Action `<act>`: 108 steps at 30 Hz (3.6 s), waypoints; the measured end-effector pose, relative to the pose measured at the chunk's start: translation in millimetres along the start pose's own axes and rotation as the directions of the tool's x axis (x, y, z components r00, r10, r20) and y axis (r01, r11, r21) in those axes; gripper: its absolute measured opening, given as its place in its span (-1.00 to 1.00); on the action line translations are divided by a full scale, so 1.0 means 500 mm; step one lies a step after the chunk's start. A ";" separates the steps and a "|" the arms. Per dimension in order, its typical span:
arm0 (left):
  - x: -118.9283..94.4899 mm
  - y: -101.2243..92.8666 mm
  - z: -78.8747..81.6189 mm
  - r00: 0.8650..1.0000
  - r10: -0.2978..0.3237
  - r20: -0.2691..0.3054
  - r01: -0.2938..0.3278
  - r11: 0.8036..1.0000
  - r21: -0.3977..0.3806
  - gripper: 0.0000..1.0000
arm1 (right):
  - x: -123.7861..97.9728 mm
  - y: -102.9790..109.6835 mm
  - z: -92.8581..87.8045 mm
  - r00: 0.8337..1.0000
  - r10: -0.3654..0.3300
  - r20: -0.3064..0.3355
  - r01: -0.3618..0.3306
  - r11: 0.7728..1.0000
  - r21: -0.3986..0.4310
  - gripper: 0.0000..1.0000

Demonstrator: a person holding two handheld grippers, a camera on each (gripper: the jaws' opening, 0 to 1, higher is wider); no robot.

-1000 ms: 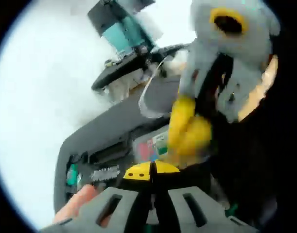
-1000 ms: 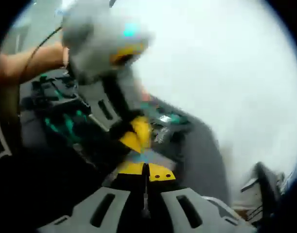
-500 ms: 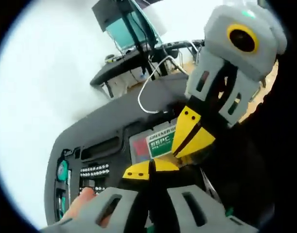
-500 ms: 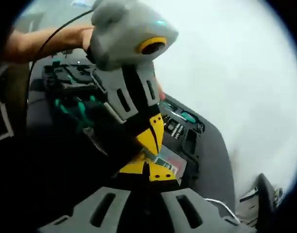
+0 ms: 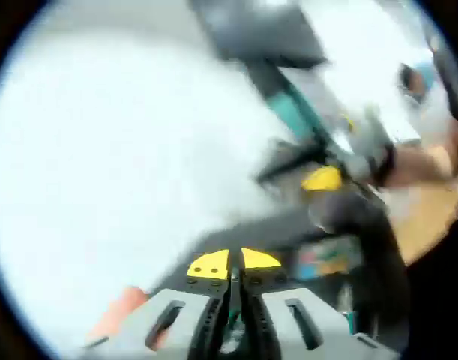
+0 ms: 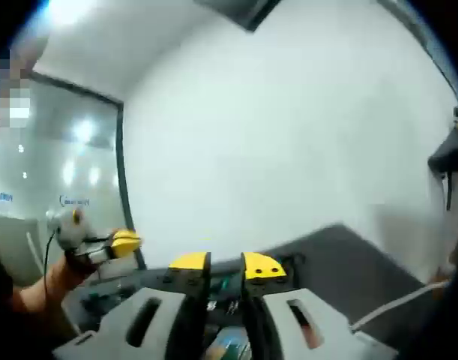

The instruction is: Pick up the tools and put them into their designated positions in the toolbox.

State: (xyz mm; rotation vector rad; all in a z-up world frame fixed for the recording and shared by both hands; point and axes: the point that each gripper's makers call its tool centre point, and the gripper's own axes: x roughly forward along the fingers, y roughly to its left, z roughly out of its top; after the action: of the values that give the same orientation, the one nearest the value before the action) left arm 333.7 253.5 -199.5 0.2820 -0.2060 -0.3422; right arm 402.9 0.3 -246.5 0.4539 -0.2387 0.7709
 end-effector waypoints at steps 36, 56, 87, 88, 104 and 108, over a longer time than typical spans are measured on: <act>-0.495 0.443 -0.457 0.651 0.531 -0.543 -0.525 0.831 0.182 -0.67 | 0.068 -0.068 -0.146 0.991 -0.100 -0.094 0.048 0.897 -0.440 -0.65; -0.382 0.443 -0.582 0.535 0.272 -0.799 0.037 0.938 0.344 -0.67 | 0.073 -0.069 -0.192 0.982 -0.062 -0.180 0.003 0.951 -0.310 -0.65; -0.301 -0.092 0.133 0.779 -0.407 0.476 0.625 0.557 -0.547 -0.95 | -0.041 0.504 -0.034 0.604 0.777 -0.174 -0.756 0.490 -0.435 -0.26; -0.300 -0.112 0.138 0.756 -0.423 0.499 0.653 0.526 -0.544 -0.95 | -0.051 0.554 -0.026 0.543 0.819 -0.186 -0.783 0.413 -0.465 -0.18; -0.324 -0.183 0.154 0.665 -0.462 0.587 0.747 0.398 -0.532 -0.95 | -0.011 0.715 -0.095 0.273 0.890 -0.365 -0.917 0.126 -0.379 -0.27; -0.326 -0.154 0.121 0.715 -0.435 0.547 0.696 0.513 -0.502 -0.91 | 0.001 0.712 -0.135 0.295 0.859 -0.418 -0.918 0.134 -0.373 -0.28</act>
State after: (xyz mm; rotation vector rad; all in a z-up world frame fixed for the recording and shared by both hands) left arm 145.4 227.9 -190.5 -0.4971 -0.3264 -1.1334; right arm 151.4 256.2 -196.8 -0.4328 -0.6646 1.8848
